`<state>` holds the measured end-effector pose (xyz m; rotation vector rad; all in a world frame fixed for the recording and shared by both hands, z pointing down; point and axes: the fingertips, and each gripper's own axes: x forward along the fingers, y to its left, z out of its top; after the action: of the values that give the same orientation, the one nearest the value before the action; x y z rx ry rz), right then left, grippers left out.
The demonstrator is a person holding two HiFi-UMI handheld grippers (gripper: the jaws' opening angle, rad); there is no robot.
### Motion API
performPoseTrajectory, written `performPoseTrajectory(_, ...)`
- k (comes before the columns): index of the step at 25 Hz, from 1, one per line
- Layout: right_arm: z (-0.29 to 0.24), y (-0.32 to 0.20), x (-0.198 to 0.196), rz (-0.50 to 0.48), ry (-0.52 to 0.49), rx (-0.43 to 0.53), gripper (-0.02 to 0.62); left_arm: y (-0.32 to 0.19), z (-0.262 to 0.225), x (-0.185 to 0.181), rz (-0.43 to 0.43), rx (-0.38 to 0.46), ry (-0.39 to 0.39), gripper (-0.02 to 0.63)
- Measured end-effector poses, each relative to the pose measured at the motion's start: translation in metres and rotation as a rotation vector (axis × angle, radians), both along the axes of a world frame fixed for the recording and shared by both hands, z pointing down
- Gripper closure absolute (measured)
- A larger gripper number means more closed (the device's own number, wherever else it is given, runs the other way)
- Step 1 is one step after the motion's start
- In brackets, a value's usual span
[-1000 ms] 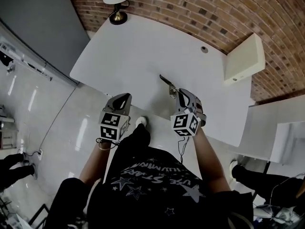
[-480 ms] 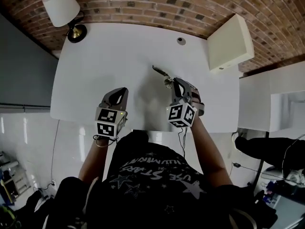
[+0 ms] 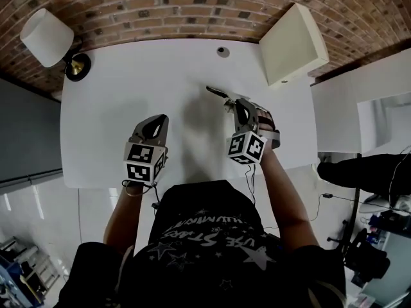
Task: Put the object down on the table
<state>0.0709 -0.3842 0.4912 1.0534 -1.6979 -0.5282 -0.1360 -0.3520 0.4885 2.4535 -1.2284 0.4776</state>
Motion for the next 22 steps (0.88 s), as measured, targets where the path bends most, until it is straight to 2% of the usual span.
performPoseTrajectory(9,0.012,-0.04,0.038,-0.013,0.119,0.002,0.581,-0.021,-0.007,0.014,-0.034,0.008,-0.009,0.584)
performPoseTrajectory(15,0.024,-0.089,0.054,-0.01,0.144,0.015,0.58,-0.044,-0.005,0.026,-0.08,-0.004,-0.035,0.584)
performPoseTrajectory(22,0.044,-0.145,0.061,-0.061,0.189,0.01,0.58,-0.074,0.0,0.045,-0.124,-0.018,-0.057,0.584)
